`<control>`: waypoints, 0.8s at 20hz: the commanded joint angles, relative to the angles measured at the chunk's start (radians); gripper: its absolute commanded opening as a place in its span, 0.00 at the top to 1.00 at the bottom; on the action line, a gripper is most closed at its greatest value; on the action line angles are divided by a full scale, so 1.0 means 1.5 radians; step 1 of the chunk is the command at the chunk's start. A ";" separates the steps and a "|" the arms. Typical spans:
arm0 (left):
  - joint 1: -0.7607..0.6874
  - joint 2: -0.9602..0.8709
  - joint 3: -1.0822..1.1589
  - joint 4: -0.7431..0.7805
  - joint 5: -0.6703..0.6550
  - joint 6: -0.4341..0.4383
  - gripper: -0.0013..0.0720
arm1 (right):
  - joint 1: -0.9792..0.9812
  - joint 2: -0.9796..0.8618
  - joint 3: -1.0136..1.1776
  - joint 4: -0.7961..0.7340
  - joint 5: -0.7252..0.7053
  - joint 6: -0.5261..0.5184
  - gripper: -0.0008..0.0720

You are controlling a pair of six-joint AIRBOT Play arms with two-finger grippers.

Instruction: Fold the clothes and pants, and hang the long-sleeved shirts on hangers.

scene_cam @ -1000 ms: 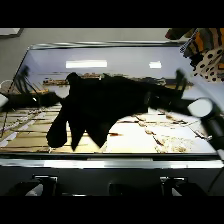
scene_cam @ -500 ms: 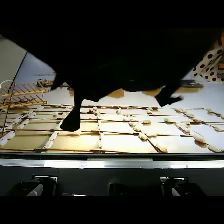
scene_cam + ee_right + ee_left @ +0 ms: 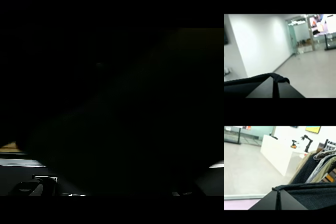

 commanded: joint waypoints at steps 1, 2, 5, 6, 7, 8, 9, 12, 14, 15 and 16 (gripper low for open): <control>0.000 -0.051 -0.063 0.011 0.069 -0.010 0.95 | -0.001 -0.117 0.002 -0.072 -0.005 0.013 0.94; 0.000 -0.083 -0.085 0.011 0.102 -0.008 0.95 | -0.001 -0.170 0.002 -0.088 -0.018 0.014 0.94; -0.013 -0.207 -0.126 0.011 0.189 -0.008 0.95 | -0.001 -0.336 0.002 -0.112 -0.110 0.056 0.94; -0.027 -0.261 -0.127 0.011 0.209 -0.008 0.95 | -0.001 -0.390 0.002 -0.112 -0.149 0.079 0.94; -0.037 -0.314 -0.127 0.011 0.230 0.000 0.95 | -0.001 -0.442 0.002 -0.112 -0.185 0.107 0.94; -0.052 -0.370 -0.127 0.011 0.253 0.017 0.95 | -0.001 -0.498 0.002 -0.111 -0.217 0.141 0.94; -0.062 -0.420 -0.127 0.011 0.272 0.031 0.95 | -0.001 -0.547 0.002 -0.110 -0.238 0.172 0.94; -0.080 -0.558 -0.126 0.010 0.284 0.024 0.95 | -0.001 -0.675 0.002 -0.095 -0.216 0.223 0.93; -0.086 -0.621 -0.126 0.008 0.241 0.003 0.95 | -0.001 -0.728 0.002 -0.086 -0.138 0.222 0.93; -0.090 -0.645 -0.126 0.000 0.208 0.001 0.95 | -0.001 -0.746 0.002 -0.086 -0.087 0.220 0.93; -0.093 -0.668 -0.126 -0.013 0.168 0.001 0.95 | -0.001 -0.758 0.002 -0.086 -0.041 0.210 0.93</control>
